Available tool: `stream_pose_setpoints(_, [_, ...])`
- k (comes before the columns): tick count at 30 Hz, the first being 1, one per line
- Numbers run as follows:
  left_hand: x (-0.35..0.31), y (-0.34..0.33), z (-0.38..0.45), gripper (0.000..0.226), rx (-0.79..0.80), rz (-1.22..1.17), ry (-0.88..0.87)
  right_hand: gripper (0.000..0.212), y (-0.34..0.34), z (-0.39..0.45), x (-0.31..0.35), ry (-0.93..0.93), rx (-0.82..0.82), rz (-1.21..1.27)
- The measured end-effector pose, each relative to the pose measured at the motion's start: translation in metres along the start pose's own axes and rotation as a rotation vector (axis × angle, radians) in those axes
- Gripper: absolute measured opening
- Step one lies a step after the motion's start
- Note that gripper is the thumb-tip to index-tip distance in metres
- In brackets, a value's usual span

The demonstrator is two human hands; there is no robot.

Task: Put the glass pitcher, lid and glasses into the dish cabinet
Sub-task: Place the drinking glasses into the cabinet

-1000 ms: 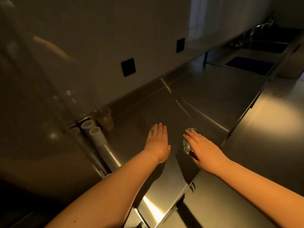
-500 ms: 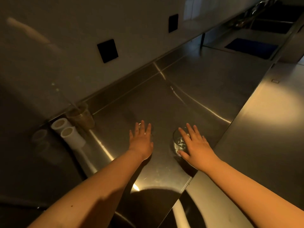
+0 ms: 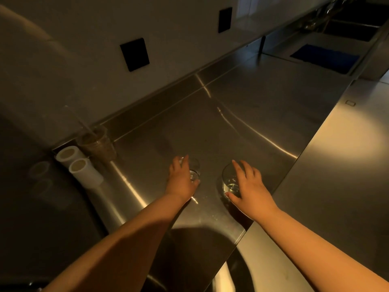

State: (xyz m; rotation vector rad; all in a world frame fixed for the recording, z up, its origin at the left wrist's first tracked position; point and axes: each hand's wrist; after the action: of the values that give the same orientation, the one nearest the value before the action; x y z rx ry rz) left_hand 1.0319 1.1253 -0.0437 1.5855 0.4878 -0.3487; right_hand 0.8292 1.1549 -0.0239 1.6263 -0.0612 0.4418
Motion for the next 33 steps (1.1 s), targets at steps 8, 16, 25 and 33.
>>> stream_pose_setpoints(8, [-0.017,-0.012,-0.012,0.086,0.081,0.081,-0.158,0.102,0.003,0.012,-0.002,-0.048,-0.048,0.071])
stream_pose_setpoints(16, [-0.028,-0.023,-0.022,0.087,0.185,0.078,-0.243,0.097,0.028,0.01,0.005,0.056,-0.197,-0.015])
stream_pose_setpoints(25, [-0.034,-0.023,-0.031,0.098,0.136,0.163,-0.238,0.088,0.061,0.018,0.04,0.191,-0.323,0.179])
stream_pose_setpoints(33, [-0.028,-0.018,-0.034,0.111,0.141,0.302,-0.121,0.093,0.049,0.017,0.047,0.226,-0.238,0.188])
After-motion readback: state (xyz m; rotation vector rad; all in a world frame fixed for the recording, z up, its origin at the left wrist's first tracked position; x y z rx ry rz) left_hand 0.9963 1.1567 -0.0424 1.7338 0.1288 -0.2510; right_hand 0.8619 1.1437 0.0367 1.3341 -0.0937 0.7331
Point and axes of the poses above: each hand's wrist, its own z-axis towards the middle knuckle, its own y-axis out of the back of the hand, x = y × z, and after that the axes turned 2 degrees about -z, right-handed
